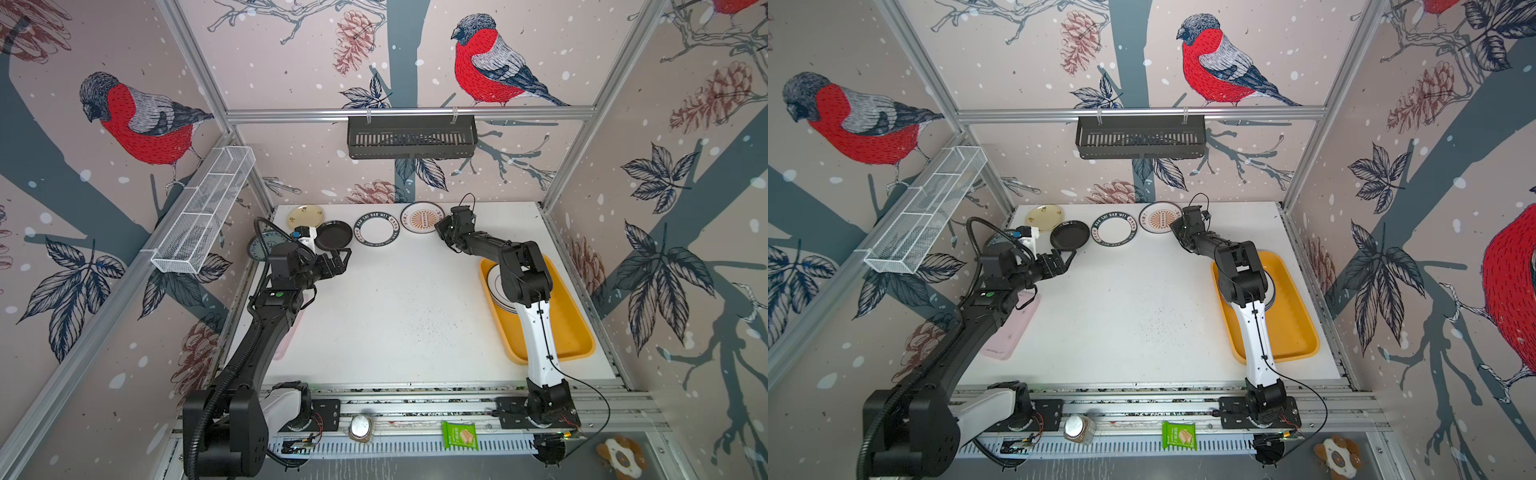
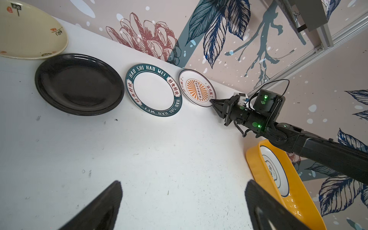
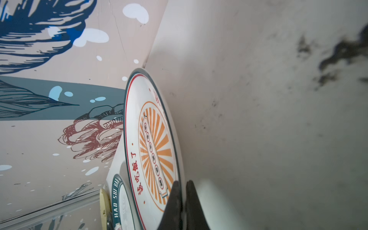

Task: Place the plates into the plastic bin on the countertop
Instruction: 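Lift the orange-sunburst plate and carry it over the yellow bin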

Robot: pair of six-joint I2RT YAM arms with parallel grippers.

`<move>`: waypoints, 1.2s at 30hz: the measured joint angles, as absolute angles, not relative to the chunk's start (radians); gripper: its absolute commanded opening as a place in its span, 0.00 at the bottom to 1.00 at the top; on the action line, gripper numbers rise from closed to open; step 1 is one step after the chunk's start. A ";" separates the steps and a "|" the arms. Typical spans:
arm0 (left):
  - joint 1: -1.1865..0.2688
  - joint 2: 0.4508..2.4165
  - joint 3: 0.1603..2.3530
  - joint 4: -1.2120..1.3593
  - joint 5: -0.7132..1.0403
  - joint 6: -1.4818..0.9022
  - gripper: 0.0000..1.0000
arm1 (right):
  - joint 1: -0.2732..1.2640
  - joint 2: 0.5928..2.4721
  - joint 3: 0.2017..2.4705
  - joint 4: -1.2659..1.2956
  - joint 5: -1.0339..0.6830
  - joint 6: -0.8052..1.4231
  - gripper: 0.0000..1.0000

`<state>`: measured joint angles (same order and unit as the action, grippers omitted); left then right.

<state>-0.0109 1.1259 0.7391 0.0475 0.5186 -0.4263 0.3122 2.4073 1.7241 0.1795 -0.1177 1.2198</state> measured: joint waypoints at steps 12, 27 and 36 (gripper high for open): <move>-0.035 1.154 0.736 0.072 0.611 -0.430 0.97 | 0.314 2.108 1.468 0.073 -0.097 1.049 0.01; -0.151 1.162 0.739 0.103 0.716 -0.441 0.97 | 0.374 1.730 1.171 0.033 -0.141 0.987 0.02; -0.248 1.155 0.739 0.130 0.737 -0.436 0.97 | 0.366 1.551 1.036 0.013 -0.198 0.969 0.01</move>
